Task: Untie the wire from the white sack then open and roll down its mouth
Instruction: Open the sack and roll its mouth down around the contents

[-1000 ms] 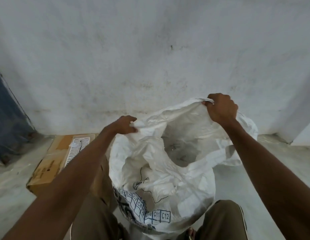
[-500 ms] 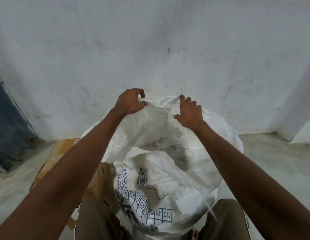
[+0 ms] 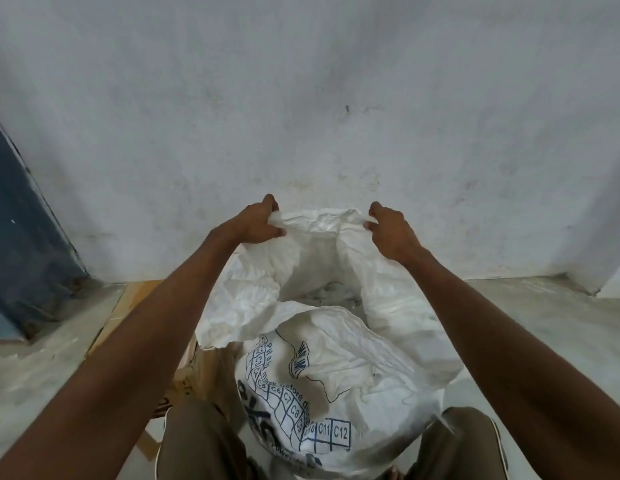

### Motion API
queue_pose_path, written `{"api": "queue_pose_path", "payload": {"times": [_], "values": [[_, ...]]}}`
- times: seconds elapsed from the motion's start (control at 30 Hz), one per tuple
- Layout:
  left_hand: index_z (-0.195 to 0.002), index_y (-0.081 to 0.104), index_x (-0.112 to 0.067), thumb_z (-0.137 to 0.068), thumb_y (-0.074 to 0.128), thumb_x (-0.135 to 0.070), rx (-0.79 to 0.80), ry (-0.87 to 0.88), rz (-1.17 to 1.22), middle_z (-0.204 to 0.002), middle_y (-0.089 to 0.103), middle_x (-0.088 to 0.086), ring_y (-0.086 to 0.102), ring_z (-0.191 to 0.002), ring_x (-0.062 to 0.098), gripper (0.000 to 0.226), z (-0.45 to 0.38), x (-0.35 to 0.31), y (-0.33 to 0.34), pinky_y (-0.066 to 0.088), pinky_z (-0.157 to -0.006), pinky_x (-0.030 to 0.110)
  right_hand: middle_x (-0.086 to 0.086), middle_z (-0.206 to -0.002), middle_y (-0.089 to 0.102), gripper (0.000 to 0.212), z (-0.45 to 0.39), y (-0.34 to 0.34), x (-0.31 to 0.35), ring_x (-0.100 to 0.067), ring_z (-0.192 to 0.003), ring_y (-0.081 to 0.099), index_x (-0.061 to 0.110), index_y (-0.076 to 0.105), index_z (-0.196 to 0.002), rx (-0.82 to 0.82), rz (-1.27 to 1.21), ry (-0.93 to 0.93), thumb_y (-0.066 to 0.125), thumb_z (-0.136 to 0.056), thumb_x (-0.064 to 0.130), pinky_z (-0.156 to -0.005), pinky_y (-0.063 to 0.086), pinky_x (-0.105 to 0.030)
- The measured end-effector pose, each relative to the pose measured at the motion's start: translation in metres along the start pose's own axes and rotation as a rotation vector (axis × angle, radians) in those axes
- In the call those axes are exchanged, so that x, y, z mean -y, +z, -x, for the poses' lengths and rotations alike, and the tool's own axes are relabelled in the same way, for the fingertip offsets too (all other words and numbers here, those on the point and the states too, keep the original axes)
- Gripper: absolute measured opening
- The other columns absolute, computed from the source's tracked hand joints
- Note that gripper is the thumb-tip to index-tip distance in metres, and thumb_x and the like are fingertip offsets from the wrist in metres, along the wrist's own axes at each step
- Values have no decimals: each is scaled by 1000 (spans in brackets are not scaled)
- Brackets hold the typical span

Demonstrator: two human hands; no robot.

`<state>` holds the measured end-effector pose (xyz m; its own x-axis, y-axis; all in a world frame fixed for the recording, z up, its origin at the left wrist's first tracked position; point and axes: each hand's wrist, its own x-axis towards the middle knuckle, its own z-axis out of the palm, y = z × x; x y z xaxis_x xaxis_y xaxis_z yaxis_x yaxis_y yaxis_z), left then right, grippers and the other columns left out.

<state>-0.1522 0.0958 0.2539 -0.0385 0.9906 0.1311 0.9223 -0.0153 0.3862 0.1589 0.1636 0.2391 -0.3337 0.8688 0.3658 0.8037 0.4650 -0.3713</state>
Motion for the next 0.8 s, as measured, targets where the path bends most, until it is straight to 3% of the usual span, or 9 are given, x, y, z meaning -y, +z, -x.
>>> {"api": "queue_pose_path", "payload": {"times": [0.1,0.17,0.3,0.43,0.57,0.67,0.73,0.8], "values": [[-133,47,-30,-88,64,-62,8,19,85,-121,42,2,52,-106,17,58,4,-5,11,45,-96,36,-10,-92,64,20,2,-6,8,-30,-80,60,11,53,-108,-66,-50,-47,56,-102,29,-68,51,-41],[-129,55,-34,-91,60,-62,-98,54,56,-116,47,-2,53,-102,12,48,5,-13,21,45,-93,36,-6,-94,63,18,4,-10,13,-26,-80,58,15,54,-109,-81,-15,-66,55,-102,32,-69,50,-40],[-102,70,-20,-91,70,-21,-230,69,60,-90,67,-3,68,-93,21,11,5,-25,30,50,-81,32,-1,-100,63,12,9,-19,17,-26,-87,63,21,58,-108,-50,161,-185,51,-104,29,-72,50,-38],[-100,75,-3,-90,55,4,-282,67,66,-102,73,11,68,-96,27,23,3,-29,25,54,-85,34,1,-97,63,16,15,-34,9,-24,-89,63,20,66,-107,-9,186,-215,52,-104,28,-75,51,-38],[-98,74,1,-86,49,8,-239,149,174,-94,74,12,68,-88,29,29,3,-41,22,42,-72,23,-5,-92,61,20,12,-48,-4,-23,-88,59,6,71,-98,53,13,-139,56,-102,19,-79,49,-37],[-91,70,-18,-94,49,-8,-84,129,316,-87,68,0,62,-87,22,23,2,-46,26,41,-71,22,-12,-79,62,24,12,-46,-11,-23,-74,56,-2,67,-84,80,-118,-55,56,-100,12,-70,42,-33],[-106,61,-32,-100,51,-43,73,154,292,-94,65,0,60,-88,18,16,3,-50,31,43,-75,26,-5,-71,58,27,14,-43,-16,-18,-68,50,4,61,-77,81,-199,6,53,-101,12,-64,37,-31],[-125,52,-39,-98,47,-62,110,248,95,-98,64,3,59,-92,17,36,3,-52,36,46,-83,32,-2,-69,54,29,14,-37,-21,-16,-66,46,5,58,-76,110,-253,51,48,-102,12,-63,35,-31]]}}
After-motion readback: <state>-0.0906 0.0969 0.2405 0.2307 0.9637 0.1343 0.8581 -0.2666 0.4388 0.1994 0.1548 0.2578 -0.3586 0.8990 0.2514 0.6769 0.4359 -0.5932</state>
